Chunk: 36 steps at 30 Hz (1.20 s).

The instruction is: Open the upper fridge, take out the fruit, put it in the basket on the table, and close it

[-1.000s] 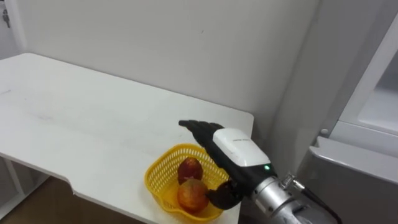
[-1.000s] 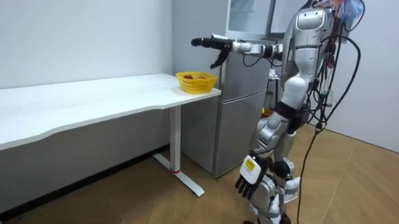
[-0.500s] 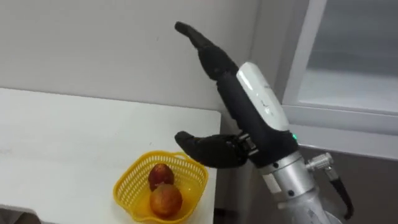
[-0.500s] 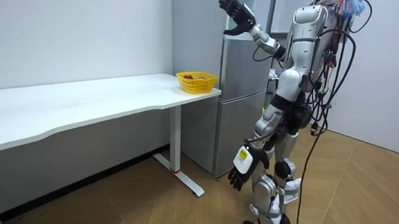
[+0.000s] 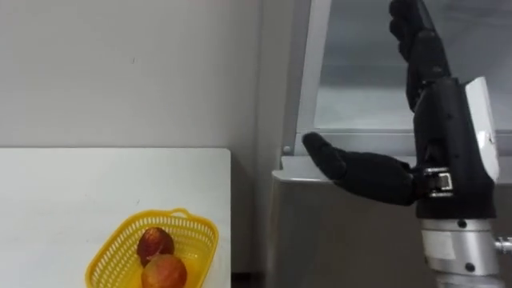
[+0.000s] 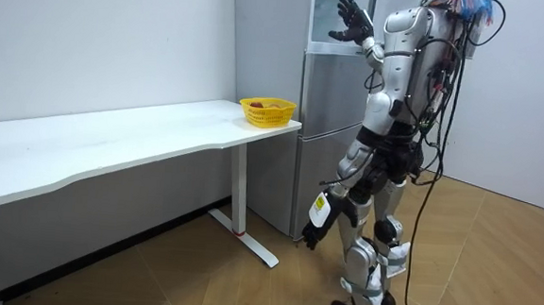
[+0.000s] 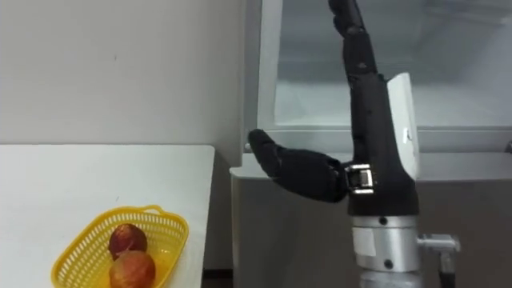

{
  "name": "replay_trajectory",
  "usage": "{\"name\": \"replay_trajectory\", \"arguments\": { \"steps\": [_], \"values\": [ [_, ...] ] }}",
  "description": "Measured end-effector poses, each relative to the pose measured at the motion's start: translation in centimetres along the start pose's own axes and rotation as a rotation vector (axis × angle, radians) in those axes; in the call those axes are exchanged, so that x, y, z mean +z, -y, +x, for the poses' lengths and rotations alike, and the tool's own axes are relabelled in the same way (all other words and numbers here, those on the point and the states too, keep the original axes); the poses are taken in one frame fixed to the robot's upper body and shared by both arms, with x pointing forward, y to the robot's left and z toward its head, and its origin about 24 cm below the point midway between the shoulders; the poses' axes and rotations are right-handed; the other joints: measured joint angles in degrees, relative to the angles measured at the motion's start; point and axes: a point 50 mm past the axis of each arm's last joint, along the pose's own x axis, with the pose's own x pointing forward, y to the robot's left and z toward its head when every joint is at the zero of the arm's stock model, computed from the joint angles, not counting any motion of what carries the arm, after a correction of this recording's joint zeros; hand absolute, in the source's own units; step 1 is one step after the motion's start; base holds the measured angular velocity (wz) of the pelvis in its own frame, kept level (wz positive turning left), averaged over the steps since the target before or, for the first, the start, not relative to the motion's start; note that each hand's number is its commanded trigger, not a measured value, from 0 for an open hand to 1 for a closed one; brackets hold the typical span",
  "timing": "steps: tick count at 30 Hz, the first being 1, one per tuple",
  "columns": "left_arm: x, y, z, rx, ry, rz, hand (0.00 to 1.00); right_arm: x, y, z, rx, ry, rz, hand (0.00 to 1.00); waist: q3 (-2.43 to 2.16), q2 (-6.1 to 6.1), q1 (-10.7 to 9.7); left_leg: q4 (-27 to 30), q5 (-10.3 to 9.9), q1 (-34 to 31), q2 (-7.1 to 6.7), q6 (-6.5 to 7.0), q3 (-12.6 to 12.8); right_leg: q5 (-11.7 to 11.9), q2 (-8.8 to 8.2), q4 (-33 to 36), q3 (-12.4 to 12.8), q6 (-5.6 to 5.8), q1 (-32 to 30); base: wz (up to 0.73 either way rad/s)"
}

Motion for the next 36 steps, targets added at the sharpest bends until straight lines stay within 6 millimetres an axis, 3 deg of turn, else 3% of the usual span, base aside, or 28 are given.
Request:
{"name": "replay_trajectory", "arguments": {
  "steps": [3, 8, 16, 19, 20, 22, 29, 36],
  "values": [
    [0.0, 0.6, 0.0, -0.010, -0.004, -0.004, 0.00, -0.5, 0.9, -0.4, -0.035, -0.028, -0.026, 0.00, 0.28, 0.79, -1.2, -0.1, 0.0, -0.1, -0.03, 0.03, 0.3, 0.0, 0.00, 0.2, 0.5, 0.00, -0.3, -0.09],
    [-0.8, 1.2, -0.2, -0.024, -0.024, -0.006, 0.00, -1.7, 3.2, -1.8, -0.160, -0.106, -0.073, 0.00, -0.38, 1.88, -2.8, -0.1, 0.0, 0.2, 0.25, -0.01, 1.1, 0.0, 0.18, 0.6, 1.4, -0.01, -0.9, -0.09],
    [-0.8, 1.2, -0.2, -0.021, -0.031, -0.004, 0.00, -3.2, 4.2, -4.7, -0.185, -0.245, -0.102, 0.00, 0.10, 0.67, -4.5, 0.0, 0.0, 0.1, 0.32, -0.02, 2.2, -0.1, 0.16, 0.8, 1.8, -0.13, -1.1, -0.06],
    [-0.9, 1.2, -0.2, -0.021, -0.033, -0.004, 0.00, -3.5, 4.3, -5.2, -0.191, -0.269, -0.116, 0.00, 0.18, 0.48, -5.5, 0.0, 0.0, -0.1, 0.29, -0.01, 2.2, -0.1, 0.22, 0.7, 2.0, -0.14, -1.3, 0.00],
    [-1.0, 1.3, -0.2, -0.021, -0.035, -0.004, 0.00, -3.6, 4.6, -5.4, -0.198, -0.275, -0.130, 0.00, -0.02, 0.28, -5.6, 0.0, 0.0, -0.2, 0.31, -0.01, 2.3, -0.1, 0.25, 0.8, 2.1, -0.15, -1.9, -0.03],
    [-1.1, 1.3, -0.2, -0.022, -0.038, -0.004, 0.00, -3.7, 5.1, -5.8, -0.215, -0.286, -0.152, 0.00, -0.18, 0.30, -5.6, 0.0, 0.0, -0.5, 0.38, -0.01, 2.7, 0.0, 0.35, 0.8, 2.1, -0.22, -2.0, -0.08],
    [-0.7, 1.0, -0.2, 0.016, -0.026, -0.004, 0.00, -4.3, 5.7, -6.6, -0.261, -0.317, -0.181, 0.00, -0.31, 2.17, -6.6, -0.3, 0.0, 0.1, 0.49, -0.01, 3.5, 0.0, 0.57, 0.8, 2.4, -0.24, -1.9, -0.06],
    [-0.7, 1.3, -0.2, 0.006, -0.044, -0.064, 0.00, -6.8, 6.0, -9.3, -0.262, -0.504, -0.189, 0.00, -0.14, 1.94, -7.3, -0.3, -0.1, 0.1, 0.69, -0.17, 4.4, 0.1, 0.98, 0.7, 3.8, -0.33, -2.0, -0.06]
  ]
}}
